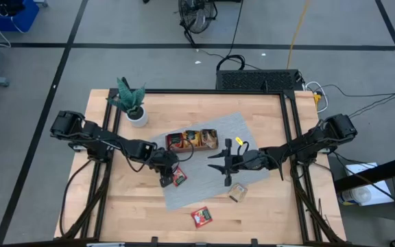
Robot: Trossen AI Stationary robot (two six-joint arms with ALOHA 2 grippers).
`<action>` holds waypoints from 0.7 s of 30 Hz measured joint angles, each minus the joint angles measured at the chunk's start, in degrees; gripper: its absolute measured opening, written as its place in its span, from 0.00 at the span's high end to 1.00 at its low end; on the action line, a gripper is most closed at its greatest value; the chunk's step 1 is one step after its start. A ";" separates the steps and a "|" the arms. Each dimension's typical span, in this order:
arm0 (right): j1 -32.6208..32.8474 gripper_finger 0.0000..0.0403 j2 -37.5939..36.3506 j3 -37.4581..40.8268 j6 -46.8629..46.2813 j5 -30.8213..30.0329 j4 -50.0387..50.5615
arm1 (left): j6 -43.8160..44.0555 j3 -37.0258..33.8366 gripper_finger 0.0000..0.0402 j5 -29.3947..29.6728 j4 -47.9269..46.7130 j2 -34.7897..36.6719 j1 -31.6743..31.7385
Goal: Pick & Place Tea
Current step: Put the top red tea into the left part of the wooden organizer
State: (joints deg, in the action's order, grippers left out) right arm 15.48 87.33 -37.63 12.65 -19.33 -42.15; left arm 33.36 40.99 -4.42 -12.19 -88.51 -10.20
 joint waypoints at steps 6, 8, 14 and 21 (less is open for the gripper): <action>-0.02 0.70 0.00 0.00 -0.01 0.00 -0.02 | 0.18 0.02 0.58 1.10 -0.09 -0.45 0.00; -0.02 0.70 0.00 0.00 0.01 0.00 -0.02 | 0.27 0.09 0.58 1.51 -0.33 -1.54 0.00; -0.02 0.70 0.00 0.02 0.00 0.01 -0.25 | -0.44 0.28 0.58 -0.18 1.99 -5.13 0.05; -0.02 0.70 0.00 0.02 0.02 0.00 -0.48 | -4.08 0.20 0.58 -2.67 3.90 -5.40 0.04</action>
State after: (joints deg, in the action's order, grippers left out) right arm 15.46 87.33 -37.60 12.67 -19.33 -42.63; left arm 29.28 41.19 -7.09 -8.28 -93.91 -10.15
